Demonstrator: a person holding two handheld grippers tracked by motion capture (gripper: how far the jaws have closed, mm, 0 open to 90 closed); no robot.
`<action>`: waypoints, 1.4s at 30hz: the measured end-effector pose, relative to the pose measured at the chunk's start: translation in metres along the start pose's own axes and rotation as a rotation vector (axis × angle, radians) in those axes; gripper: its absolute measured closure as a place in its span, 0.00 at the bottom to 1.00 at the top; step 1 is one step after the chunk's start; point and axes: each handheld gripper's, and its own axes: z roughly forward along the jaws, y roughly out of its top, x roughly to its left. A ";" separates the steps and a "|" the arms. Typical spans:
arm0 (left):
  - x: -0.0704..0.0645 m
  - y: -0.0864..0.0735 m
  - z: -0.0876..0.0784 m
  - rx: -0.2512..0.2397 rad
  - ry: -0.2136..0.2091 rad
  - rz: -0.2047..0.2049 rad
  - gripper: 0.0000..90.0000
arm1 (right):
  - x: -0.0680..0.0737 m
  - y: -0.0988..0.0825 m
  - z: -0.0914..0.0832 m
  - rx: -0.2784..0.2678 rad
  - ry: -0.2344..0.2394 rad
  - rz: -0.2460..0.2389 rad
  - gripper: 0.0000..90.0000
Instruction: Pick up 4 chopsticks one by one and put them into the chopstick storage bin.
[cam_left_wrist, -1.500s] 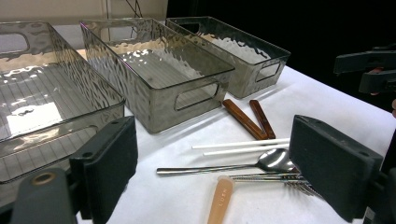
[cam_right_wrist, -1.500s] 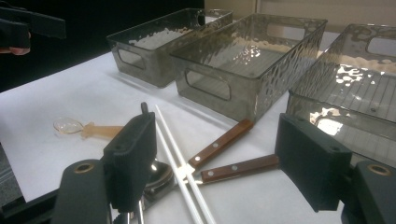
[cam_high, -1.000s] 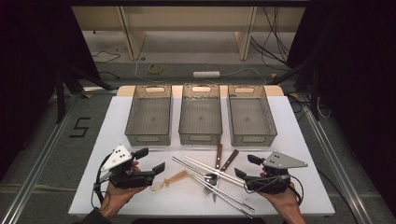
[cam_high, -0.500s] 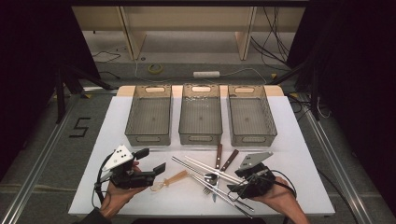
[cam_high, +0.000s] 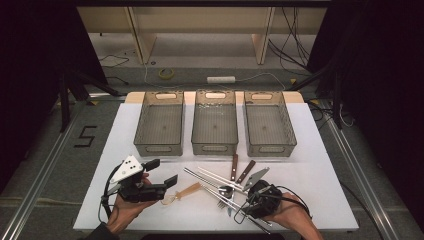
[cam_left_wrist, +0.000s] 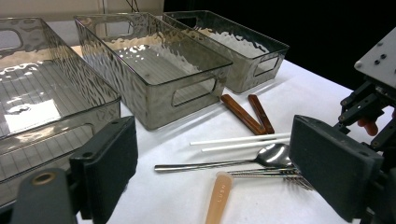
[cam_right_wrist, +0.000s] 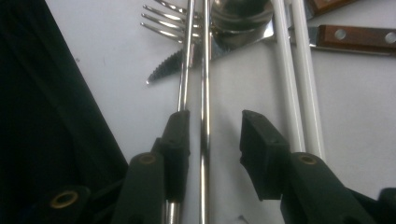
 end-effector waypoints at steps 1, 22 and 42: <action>0.000 0.000 0.000 0.000 0.000 0.000 0.17 | 0.000 0.000 0.000 0.000 0.000 0.000 0.71; 0.000 0.000 0.001 0.005 -0.003 0.002 0.17 | 0.006 0.006 0.014 0.102 -0.029 -0.037 0.94; -0.001 0.001 0.000 -0.005 -0.008 -0.002 0.17 | 0.006 0.008 -0.006 0.052 -0.056 -0.081 0.96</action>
